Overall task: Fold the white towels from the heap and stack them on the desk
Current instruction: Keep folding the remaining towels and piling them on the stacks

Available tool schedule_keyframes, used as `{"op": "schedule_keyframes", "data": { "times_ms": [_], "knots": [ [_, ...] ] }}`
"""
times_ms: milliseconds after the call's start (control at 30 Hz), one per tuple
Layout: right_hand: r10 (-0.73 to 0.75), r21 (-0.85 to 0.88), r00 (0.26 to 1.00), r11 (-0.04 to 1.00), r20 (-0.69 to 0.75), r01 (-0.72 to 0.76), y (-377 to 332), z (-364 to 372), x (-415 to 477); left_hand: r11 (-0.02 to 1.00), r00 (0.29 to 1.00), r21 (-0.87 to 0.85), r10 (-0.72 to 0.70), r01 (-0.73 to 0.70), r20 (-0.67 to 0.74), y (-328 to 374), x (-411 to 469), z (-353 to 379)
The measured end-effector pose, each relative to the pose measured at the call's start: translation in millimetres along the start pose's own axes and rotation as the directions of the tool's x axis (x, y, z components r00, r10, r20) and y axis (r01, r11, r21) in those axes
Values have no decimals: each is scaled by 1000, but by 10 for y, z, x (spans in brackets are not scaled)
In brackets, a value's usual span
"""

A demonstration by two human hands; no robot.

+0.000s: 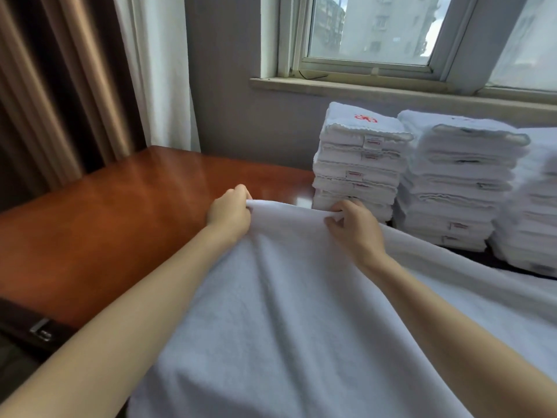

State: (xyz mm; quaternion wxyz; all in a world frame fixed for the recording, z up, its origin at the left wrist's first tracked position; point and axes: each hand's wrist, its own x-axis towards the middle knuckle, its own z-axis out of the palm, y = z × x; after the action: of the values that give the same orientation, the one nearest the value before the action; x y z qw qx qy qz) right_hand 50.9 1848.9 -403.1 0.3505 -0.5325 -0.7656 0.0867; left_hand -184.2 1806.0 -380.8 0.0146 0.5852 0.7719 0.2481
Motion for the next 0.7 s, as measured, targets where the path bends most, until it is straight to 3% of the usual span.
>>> {"op": "schedule_keyframes", "data": {
  "times_ms": [100,233,467,700],
  "knots": [
    [-15,53,998,998,-62,18,-28,12,45,998,985,-30,46,-51,-168,-12,44,-43],
    [-64,68,991,995,-120,73,-71,-72,68,997,974,-20,68,-74,-216,-31,51,-125],
    [-271,-233,946,945,-175,227,-208,-372,-112,994,973,67,99,-87,-209,-82,-180,-279],
    [-416,-136,909,900,6,413,-404,-462,-448,994,980,91,72,-56,-184,-261,-506,-476]
  ]
}}
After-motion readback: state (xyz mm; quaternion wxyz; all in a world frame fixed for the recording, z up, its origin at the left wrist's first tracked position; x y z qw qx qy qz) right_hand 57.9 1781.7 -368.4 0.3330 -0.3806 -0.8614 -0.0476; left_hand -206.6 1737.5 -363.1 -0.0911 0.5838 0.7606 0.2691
